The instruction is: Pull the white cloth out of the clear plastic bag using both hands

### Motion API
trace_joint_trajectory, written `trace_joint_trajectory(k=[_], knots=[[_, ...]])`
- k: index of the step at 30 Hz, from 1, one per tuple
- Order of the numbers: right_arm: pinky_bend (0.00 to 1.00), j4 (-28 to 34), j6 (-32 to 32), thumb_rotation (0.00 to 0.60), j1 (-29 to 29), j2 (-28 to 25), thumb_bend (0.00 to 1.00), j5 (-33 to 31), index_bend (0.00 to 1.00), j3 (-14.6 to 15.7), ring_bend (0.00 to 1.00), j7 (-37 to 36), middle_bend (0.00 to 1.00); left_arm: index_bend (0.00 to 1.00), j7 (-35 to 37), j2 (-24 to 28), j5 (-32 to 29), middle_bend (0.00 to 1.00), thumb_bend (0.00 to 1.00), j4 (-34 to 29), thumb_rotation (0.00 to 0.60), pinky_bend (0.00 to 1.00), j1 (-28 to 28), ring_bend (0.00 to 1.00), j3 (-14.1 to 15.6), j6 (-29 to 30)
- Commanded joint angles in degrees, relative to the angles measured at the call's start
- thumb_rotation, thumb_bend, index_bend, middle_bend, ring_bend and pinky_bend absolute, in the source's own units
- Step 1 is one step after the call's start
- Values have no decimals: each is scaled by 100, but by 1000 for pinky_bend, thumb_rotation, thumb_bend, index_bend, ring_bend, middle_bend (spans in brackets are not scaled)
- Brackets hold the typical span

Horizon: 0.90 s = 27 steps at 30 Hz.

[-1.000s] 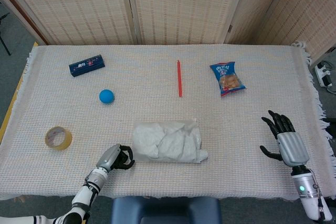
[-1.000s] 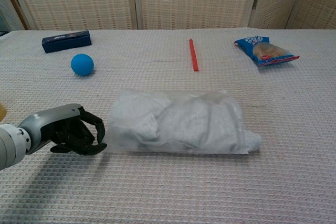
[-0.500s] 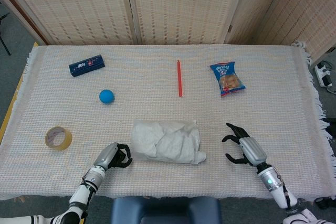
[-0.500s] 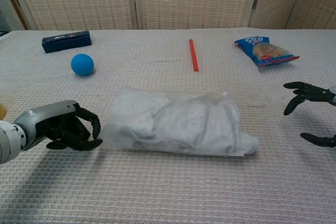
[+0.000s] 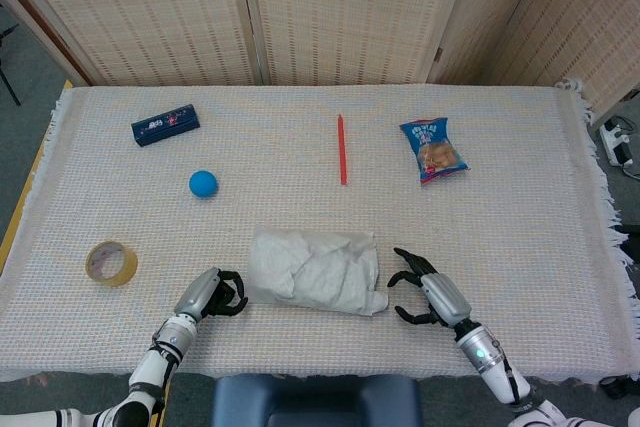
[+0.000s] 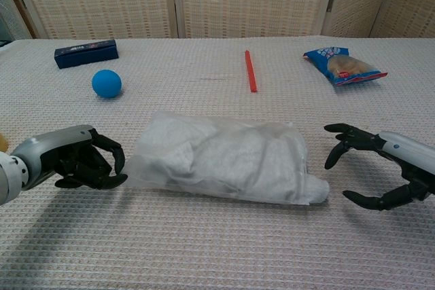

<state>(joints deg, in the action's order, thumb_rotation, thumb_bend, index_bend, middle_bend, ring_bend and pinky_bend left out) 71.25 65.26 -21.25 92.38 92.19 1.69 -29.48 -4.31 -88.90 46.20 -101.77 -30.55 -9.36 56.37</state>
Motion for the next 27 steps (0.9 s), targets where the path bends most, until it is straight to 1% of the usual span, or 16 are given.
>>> trace_joint_trajectory(k=[1,10,15,17,19,24,27], knots=[[0,-15,-28,600,-26,80,312,-51,391,-14,0,38,0,711,-4,1,-5,1000,868,-8,600,1000,-8,1000,-3,-4],[0,-146,-36,600,-77,343,334,-144,443,-51,0,181,0,711,-24,4,-45,1000,866,-15,600,1000,-40,1000,-24,6],[0,-185,-57,600,-89,454,376,-192,489,-44,0,261,0,711,-22,30,-54,1000,864,-46,600,1000,-44,1000,-34,19],[0,-200,-77,600,-97,489,420,-219,512,-48,0,291,0,711,-15,45,-51,1000,864,-59,600,1000,-42,1000,-38,23],[0,-212,-85,600,-106,520,496,-224,532,-42,0,318,0,711,-3,58,-31,1000,864,-64,600,1000,-34,1000,-47,50],[0,-255,-66,600,-109,582,636,-245,575,-41,0,383,0,711,40,122,-33,1000,863,-91,600,1000,-25,1000,-64,40],[0,-282,-48,600,-109,610,700,-257,604,-47,0,393,0,711,77,158,-28,1000,863,-105,599,1000,-16,1000,-61,18]])
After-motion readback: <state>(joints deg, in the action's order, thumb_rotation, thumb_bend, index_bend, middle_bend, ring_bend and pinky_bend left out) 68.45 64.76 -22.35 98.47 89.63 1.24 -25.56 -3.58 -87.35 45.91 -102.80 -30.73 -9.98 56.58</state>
